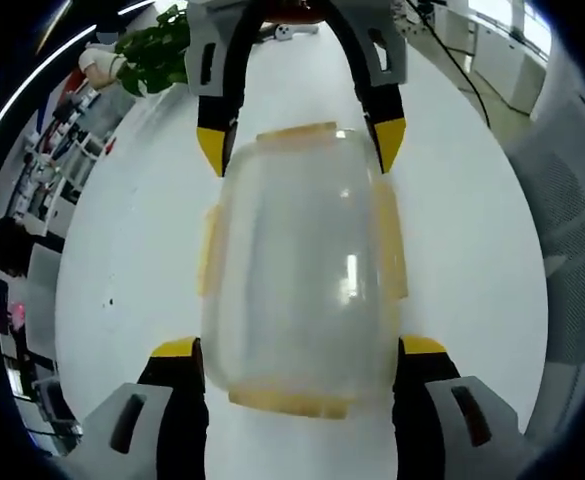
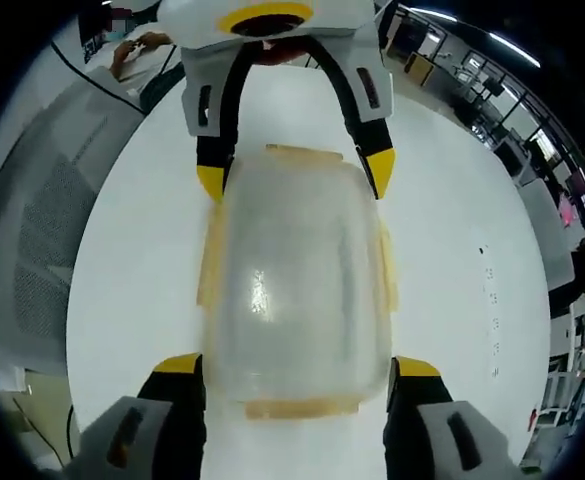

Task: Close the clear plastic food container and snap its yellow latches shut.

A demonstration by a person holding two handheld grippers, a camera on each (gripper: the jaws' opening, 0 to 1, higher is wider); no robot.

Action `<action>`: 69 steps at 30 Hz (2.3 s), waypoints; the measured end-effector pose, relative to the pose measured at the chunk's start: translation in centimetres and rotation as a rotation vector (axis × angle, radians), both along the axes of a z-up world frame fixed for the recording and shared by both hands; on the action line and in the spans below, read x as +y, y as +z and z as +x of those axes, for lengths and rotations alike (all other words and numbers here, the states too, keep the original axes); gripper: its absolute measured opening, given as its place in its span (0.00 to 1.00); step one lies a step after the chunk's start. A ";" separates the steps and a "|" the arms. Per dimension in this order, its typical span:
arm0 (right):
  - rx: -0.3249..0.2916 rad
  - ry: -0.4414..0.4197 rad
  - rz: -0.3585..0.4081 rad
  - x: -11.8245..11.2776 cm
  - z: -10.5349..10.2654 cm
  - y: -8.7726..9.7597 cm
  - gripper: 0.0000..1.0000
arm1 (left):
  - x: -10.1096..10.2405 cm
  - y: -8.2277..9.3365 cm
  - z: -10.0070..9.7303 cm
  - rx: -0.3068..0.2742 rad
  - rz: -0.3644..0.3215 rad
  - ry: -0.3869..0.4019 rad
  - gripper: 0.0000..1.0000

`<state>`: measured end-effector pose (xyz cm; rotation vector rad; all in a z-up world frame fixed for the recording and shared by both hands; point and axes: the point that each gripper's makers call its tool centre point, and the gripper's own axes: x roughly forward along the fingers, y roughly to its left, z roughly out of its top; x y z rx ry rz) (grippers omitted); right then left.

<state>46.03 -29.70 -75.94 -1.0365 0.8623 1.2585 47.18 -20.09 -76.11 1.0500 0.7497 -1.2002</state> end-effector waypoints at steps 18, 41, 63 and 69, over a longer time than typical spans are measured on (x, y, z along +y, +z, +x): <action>0.001 0.003 -0.001 1.4 -0.5 0.0 0.72 | 1.3 0.0 -0.6 -0.002 0.003 0.012 0.73; -0.003 0.018 -0.015 6.7 -1.6 0.0 0.73 | 6.6 0.1 -1.9 0.000 0.006 0.036 0.74; -0.005 0.026 -0.038 10.0 -2.1 0.0 0.73 | 9.9 0.0 -2.4 0.000 -0.015 0.051 0.74; -0.004 0.024 -0.033 10.9 -2.0 -0.1 0.73 | 10.9 0.1 -2.5 0.000 -0.016 0.050 0.74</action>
